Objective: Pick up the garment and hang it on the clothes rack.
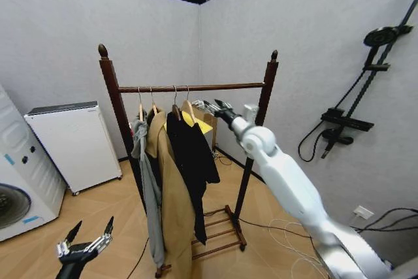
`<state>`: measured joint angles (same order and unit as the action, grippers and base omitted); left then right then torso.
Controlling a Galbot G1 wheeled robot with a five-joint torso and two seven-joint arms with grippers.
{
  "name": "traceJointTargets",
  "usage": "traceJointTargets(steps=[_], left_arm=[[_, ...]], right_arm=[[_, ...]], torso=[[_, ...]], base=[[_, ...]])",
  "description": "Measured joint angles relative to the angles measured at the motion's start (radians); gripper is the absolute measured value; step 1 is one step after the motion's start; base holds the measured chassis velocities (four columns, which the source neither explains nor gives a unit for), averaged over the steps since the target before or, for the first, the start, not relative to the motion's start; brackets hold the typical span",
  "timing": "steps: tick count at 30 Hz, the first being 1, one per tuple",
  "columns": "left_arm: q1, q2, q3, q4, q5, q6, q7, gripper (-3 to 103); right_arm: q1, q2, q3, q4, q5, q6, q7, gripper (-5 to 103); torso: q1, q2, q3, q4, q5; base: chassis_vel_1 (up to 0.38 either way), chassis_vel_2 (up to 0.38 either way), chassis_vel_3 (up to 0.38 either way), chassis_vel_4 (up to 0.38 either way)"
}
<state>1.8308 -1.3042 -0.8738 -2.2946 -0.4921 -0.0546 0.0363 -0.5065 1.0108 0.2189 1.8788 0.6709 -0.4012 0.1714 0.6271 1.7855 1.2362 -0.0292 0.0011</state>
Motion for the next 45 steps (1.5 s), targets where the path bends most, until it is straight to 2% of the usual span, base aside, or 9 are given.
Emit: traceJointTargets(steps=[1,2,4,9,12,17,25,34,45], left_arm=[[0.000,0.000,0.000,0.000,0.000,0.000,0.000,100],[0.000,0.000,0.000,0.000,0.000,0.000,0.000,100],[0.000,0.000,0.000,0.000,0.000,0.000,0.000,100],[0.000,0.000,0.000,0.000,0.000,0.000,0.000,100],[0.000,0.000,0.000,0.000,0.000,0.000,0.000,100],[0.000,0.000,0.000,0.000,0.000,0.000,0.000,100],[0.000,0.000,0.000,0.000,0.000,0.000,0.000,100],[0.000,0.000,0.000,0.000,0.000,0.000,0.000,100],[0.000,0.000,0.000,0.000,0.000,0.000,0.000,100]], right_arm=[[-0.128,0.000,0.074,0.046,-0.076,0.013,-0.005,80],[-0.128,0.000,0.074,0.046,-0.076,0.013,-0.005,80],[-0.337,0.031,0.156,0.083,-0.172,0.057,-0.007,91],[-0.491,0.099,0.218,0.069,-0.308,0.157,-0.010,99],[-0.589,0.210,0.284,0.049,-0.416,0.246,-0.017,100],[-0.658,0.283,0.339,0.044,-0.472,0.340,-0.021,100],[-0.761,0.335,0.381,0.009,-0.534,0.489,-0.011,100],[-0.814,0.335,0.363,-0.013,-0.542,0.555,0.007,100],[-0.826,0.338,0.338,-0.017,-0.540,0.580,0.023,100]], torso=[[0.000,0.000,0.000,0.0000,-0.0006],[0.000,0.000,0.000,0.0000,-0.0006],[0.000,0.000,0.000,0.0002,-0.0007],[0.000,0.000,0.000,0.0003,-0.0009],[0.000,0.000,0.000,0.0007,-0.0012],[0.000,0.000,0.000,0.0007,-0.0012],[0.000,0.000,0.000,0.0005,-0.0012],[0.000,0.000,0.000,0.0005,-0.0010],[0.000,0.000,0.000,0.0001,-0.0012]], base=[[0.000,0.000,0.000,0.000],[0.000,0.000,0.000,0.000],[0.000,0.000,0.000,0.000],[0.000,0.000,0.000,0.000],[0.000,0.000,0.000,0.000],[0.000,0.000,0.000,0.000],[-0.030,-0.029,-0.018,-0.022],[-0.065,-0.092,-0.081,-0.075],[-0.068,-0.157,-0.167,-0.076]])
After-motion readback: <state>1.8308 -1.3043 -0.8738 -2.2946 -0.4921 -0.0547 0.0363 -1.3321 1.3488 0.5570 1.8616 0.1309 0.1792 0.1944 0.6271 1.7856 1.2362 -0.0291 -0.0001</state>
